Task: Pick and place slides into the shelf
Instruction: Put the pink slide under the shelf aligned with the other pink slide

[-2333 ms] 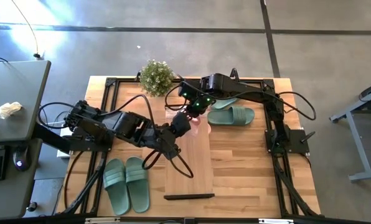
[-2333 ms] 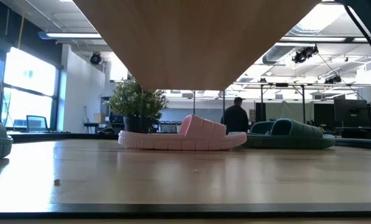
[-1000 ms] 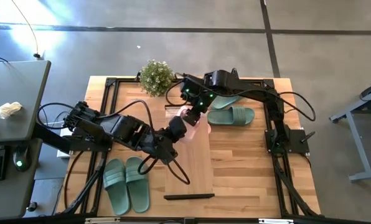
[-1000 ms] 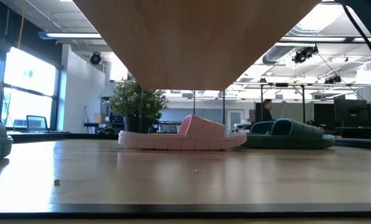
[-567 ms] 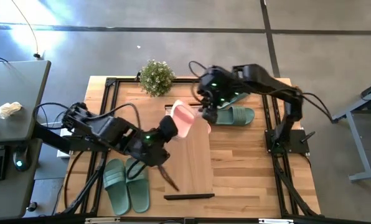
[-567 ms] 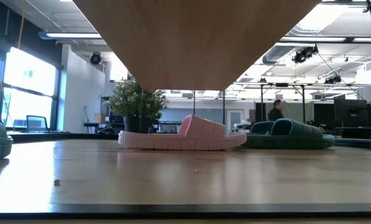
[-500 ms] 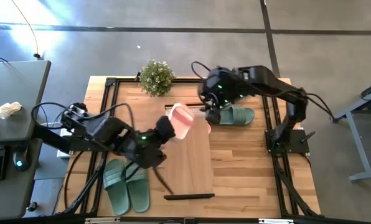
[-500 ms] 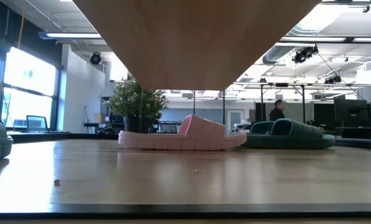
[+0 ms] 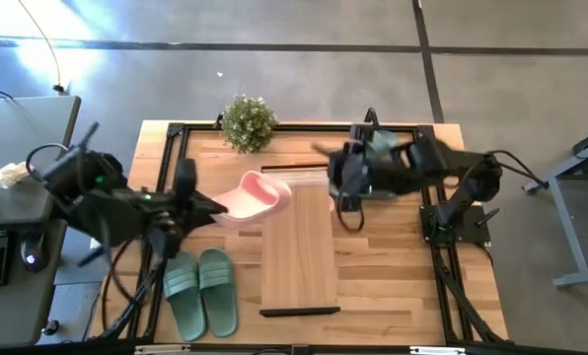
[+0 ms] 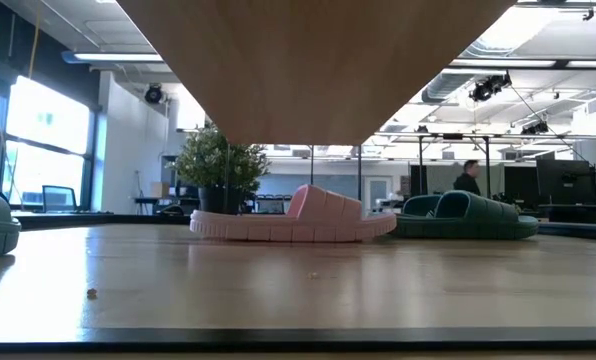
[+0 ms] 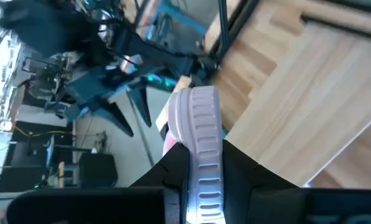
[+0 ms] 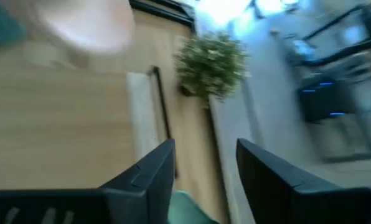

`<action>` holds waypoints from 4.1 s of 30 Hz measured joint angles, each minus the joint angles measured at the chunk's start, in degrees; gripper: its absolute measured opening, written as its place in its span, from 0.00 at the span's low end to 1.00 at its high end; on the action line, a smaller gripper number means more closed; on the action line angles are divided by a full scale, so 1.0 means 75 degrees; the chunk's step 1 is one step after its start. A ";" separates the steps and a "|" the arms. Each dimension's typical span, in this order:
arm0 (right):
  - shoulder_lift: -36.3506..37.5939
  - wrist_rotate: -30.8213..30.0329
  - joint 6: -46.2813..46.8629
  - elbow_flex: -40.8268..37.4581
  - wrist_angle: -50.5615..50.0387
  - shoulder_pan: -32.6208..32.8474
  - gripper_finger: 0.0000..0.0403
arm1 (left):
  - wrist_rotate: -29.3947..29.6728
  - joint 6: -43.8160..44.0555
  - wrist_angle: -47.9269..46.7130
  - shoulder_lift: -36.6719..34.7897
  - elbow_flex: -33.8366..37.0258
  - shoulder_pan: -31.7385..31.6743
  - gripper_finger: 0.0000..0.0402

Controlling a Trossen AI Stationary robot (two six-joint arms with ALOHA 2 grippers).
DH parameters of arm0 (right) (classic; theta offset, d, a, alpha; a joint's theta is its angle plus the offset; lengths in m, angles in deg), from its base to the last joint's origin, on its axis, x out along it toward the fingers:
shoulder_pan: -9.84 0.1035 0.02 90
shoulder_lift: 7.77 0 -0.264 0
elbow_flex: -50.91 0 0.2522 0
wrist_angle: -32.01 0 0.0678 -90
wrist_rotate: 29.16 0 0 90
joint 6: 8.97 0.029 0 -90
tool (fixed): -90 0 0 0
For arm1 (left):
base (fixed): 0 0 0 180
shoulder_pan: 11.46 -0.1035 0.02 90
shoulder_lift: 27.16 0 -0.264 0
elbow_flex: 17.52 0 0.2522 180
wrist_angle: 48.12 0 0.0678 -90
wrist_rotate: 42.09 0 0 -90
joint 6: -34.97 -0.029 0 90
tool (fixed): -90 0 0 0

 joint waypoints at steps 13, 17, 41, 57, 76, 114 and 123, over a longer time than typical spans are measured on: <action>0.0654 -0.1587 0.1831 -0.2803 0.0558 0.1564 0.20 | -0.2272 -0.1307 0.2506 -0.0325 0.0006 -0.0070 0.11; 0.1622 -0.2666 0.3256 -0.3994 0.1028 0.2427 0.20 | -0.3262 -0.1342 0.2665 -0.0319 0.0012 -0.0700 0.11; 0.3718 -0.4378 0.5865 -0.6553 0.1894 0.5804 0.20 | -0.9915 -0.1309 0.7536 -0.0253 0.3771 -0.5772 0.10; 0.3725 -0.4745 0.7038 -0.6544 0.1219 0.5817 0.40 | -1.1350 -0.1792 0.6689 -0.0715 0.3781 -0.6592 0.10; 0.2704 -0.5076 0.4614 -0.6539 0.2857 0.4937 0.51 | -1.1319 -0.1328 0.8119 -0.0745 0.4391 -0.6697 0.10; 0.2985 -0.5207 0.2874 -0.6544 0.3473 0.4247 0.01 | -1.0043 -0.1860 0.7624 -0.0969 0.4376 -0.6465 0.25; 0.3443 -0.4858 0.2598 -0.6547 0.2778 0.4093 0.01 | -0.5347 -0.3567 0.5279 -0.1167 0.3450 -0.5364 0.45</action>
